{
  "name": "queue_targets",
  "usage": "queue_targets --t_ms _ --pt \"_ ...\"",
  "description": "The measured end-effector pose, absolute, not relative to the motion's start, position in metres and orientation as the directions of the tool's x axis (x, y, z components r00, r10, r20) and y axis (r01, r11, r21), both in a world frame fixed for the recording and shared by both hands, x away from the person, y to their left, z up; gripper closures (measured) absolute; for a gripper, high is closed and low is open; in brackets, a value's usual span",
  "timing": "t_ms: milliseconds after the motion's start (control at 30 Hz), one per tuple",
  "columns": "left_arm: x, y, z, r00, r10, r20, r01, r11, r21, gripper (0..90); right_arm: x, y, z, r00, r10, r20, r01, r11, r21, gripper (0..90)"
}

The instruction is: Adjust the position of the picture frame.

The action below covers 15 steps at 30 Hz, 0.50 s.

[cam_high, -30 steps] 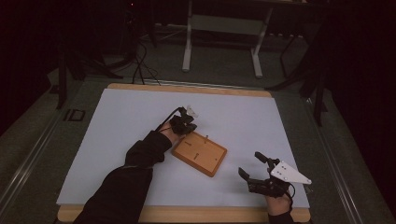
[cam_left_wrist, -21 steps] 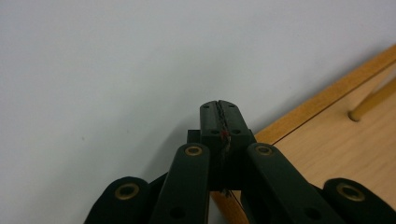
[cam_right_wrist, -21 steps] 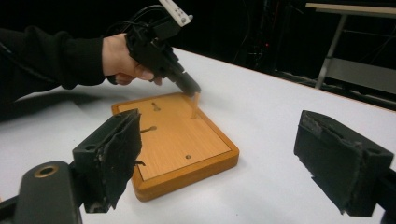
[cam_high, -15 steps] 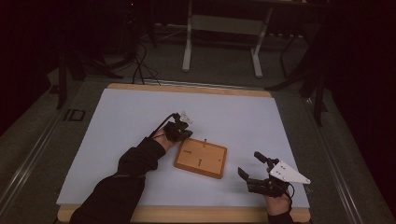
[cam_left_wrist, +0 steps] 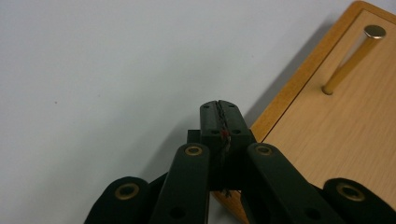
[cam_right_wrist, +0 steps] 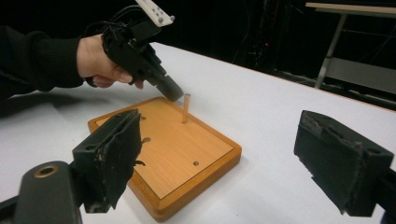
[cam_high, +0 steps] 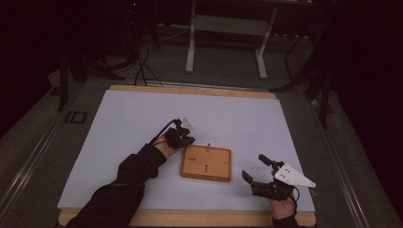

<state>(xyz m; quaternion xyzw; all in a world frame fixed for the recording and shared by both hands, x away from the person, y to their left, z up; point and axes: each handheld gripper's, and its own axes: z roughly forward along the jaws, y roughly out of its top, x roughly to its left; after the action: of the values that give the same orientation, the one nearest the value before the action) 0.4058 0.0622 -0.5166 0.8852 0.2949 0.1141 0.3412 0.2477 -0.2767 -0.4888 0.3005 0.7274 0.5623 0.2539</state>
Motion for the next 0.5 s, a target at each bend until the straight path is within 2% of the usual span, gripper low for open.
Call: queue_targets --t_ms 500 --pt "0.3972 0.0630 -0.5182 0.806 0.592 0.003 0.443 -0.606 0.660 90.0 0.2484 -0.2759 -0.4891 -0.691 0.723 -0.031 0.155 0.190 0.969 14.6"
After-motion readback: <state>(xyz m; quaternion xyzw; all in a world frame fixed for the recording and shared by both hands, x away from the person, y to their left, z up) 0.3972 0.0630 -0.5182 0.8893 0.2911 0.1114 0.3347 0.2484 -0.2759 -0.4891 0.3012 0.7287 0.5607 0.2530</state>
